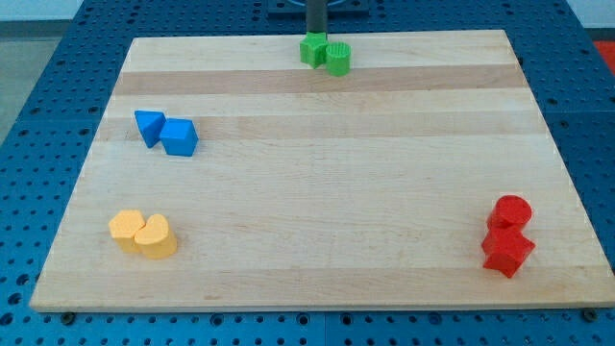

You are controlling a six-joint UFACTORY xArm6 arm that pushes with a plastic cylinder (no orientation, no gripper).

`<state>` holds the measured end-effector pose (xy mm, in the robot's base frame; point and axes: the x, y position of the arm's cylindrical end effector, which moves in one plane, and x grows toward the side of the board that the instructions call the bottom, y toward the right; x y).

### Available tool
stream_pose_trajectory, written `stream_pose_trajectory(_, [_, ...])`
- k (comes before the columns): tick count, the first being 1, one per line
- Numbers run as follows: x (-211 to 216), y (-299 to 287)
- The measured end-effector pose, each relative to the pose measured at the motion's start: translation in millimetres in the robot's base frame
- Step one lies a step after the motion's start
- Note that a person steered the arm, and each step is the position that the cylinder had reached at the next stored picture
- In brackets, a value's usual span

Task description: Slide the green star towards the center of the board

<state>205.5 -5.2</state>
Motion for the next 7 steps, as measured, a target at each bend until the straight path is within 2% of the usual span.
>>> stream_pose_trajectory(2, [34.6,-2.4])
stream_pose_trajectory(4, [66.4,-37.1])
stream_pose_trajectory(7, [129.2,-36.1])
